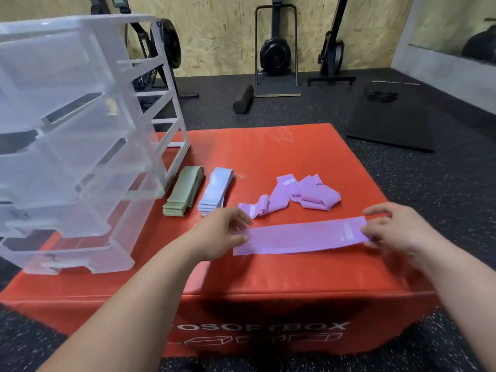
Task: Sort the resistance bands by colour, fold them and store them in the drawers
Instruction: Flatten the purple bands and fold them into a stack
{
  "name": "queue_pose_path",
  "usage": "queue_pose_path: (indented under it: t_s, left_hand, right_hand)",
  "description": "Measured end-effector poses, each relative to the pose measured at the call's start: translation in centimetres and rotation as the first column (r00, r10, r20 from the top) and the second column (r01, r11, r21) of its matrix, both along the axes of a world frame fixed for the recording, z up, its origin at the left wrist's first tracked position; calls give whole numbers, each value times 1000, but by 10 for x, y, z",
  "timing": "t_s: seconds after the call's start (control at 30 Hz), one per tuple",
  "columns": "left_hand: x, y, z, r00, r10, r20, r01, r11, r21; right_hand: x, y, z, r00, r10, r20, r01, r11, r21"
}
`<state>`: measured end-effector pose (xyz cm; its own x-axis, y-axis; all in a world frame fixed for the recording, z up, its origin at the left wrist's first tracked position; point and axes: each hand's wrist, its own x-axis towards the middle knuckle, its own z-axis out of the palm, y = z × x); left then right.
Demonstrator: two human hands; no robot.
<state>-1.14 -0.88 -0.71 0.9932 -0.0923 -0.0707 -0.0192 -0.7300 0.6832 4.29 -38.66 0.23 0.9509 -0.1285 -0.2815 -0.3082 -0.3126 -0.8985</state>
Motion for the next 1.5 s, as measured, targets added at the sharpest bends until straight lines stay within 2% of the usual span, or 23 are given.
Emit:
queue_pose_path:
  t_s: [0.07,0.13,0.27,0.5,0.7,0.93,1.07,1.2,1.27,1.37,1.5]
  left_hand:
    - [-2,-1,-9,1000,14,-24,-12,997,73]
    - [0,-6,-10,997,69,36,-71,997,43]
    - [4,-12,-7,960,235,151,-240,971,12]
    - [5,-20,-20,973,223,68,-233,916,327]
    - [5,-28,-23,973,202,110,-230,838,495]
    - [4,-31,-23,981,178,76,-193,889,415]
    - [7,-34,-18,979,199,47,-205,951,231]
    - [15,-36,-16,968,243,56,-248,963,105]
    - [15,-39,-18,977,206,55,-212,969,127]
    - [15,-45,-21,989,141,48,-148,963,225]
    - [20,-46,-15,978,184,97,-203,951,233]
  right_hand:
    - [-2,-1,-10,996,71,-58,-78,987,-138]
    - [-4,-2,-14,993,97,-72,-111,968,-223]
    - [-4,-3,-15,994,101,-36,-107,959,-264]
    - [-4,-3,-18,993,118,-10,-115,943,-313]
    - [-2,-4,-15,985,172,-3,-160,909,-385]
    - [-2,-24,-14,987,156,-42,-161,937,-310]
    - [-5,-33,-11,992,117,-54,-127,957,-259]
    - [-9,-43,-8,993,104,-55,-115,949,-293]
    - [-12,-43,-9,992,114,-54,-126,921,-368]
    - [-11,-40,-10,981,181,-66,-187,813,-552]
    - [-9,-32,-3,976,210,-56,-189,694,-695]
